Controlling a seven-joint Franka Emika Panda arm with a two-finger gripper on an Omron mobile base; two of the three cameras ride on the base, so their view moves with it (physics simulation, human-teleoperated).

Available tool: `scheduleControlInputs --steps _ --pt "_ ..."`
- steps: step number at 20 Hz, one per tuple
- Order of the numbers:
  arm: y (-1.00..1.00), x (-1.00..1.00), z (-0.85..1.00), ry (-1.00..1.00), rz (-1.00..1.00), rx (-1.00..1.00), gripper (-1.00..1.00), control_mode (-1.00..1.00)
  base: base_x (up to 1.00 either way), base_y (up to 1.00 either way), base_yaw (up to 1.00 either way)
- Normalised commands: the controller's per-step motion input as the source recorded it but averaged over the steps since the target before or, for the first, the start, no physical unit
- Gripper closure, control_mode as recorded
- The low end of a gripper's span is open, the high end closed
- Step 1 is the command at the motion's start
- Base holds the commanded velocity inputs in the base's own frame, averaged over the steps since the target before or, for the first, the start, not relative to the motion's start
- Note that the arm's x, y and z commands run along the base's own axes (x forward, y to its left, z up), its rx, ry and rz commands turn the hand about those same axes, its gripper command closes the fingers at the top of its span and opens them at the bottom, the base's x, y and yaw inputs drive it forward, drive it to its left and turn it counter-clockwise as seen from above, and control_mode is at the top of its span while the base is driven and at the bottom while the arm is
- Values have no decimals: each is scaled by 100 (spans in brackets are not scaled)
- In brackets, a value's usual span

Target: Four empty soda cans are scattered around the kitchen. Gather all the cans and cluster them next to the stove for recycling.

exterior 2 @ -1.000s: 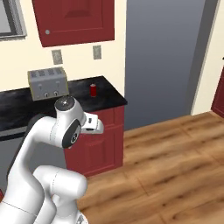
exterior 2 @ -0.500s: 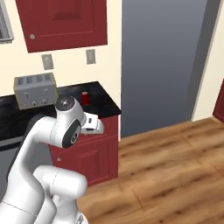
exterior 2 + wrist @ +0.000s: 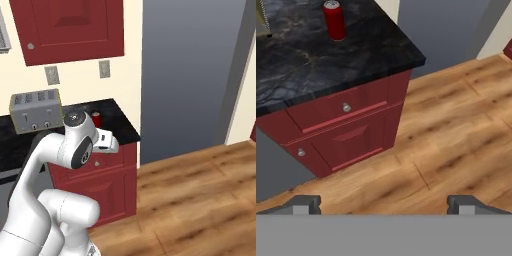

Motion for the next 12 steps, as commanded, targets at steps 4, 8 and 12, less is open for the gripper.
scheduleControlInputs --steps 4,8,12 --pt "0 0 0 0 0 0 -100 100 53 -1 10" --pt "0 0 0 0 0 0 -100 100 50 -12 9" --pt "0 0 0 0 0 0 -100 100 56 -25 13"
